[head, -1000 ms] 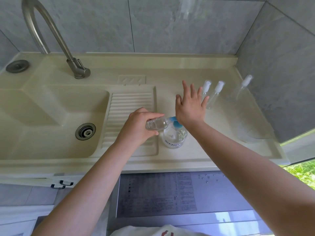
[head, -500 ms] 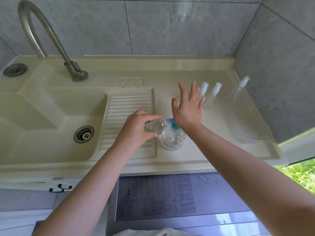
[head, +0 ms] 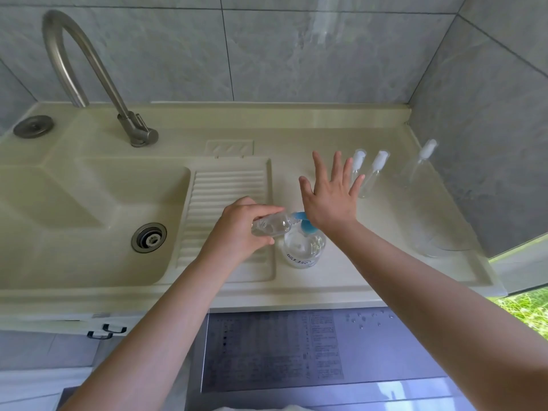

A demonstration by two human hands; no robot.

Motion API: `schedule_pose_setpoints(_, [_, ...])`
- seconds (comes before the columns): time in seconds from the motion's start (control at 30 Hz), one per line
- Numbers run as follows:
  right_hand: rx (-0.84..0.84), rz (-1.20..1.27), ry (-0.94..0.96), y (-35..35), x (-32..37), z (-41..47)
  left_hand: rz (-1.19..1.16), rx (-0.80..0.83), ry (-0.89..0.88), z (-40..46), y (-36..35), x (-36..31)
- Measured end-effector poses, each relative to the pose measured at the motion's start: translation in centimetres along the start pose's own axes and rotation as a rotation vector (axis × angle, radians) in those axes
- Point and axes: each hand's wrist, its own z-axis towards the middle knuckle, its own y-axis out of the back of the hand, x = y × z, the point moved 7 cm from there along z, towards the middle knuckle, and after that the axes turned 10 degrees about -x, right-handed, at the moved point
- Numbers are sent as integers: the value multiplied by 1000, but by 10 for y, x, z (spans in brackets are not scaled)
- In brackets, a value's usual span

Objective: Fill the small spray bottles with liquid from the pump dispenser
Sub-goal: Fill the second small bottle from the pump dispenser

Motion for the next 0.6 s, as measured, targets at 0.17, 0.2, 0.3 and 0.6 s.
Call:
schedule_pose_setpoints(0.17, [7, 14, 12, 5, 2, 2, -13, -7, 7, 0, 1, 0])
schedule_pose_setpoints(0.2, [22, 2, 11, 2, 1, 0, -18, -5, 9, 0, 1, 0])
schedule_pose_setpoints(0.3, [76, -19, -15, -8, -2, -4, -12, 5, 14, 1, -2, -1])
schedule_pose_setpoints(0.6, [16, 54, -3, 4, 3, 3, 2, -13, 20, 1, 2, 2])
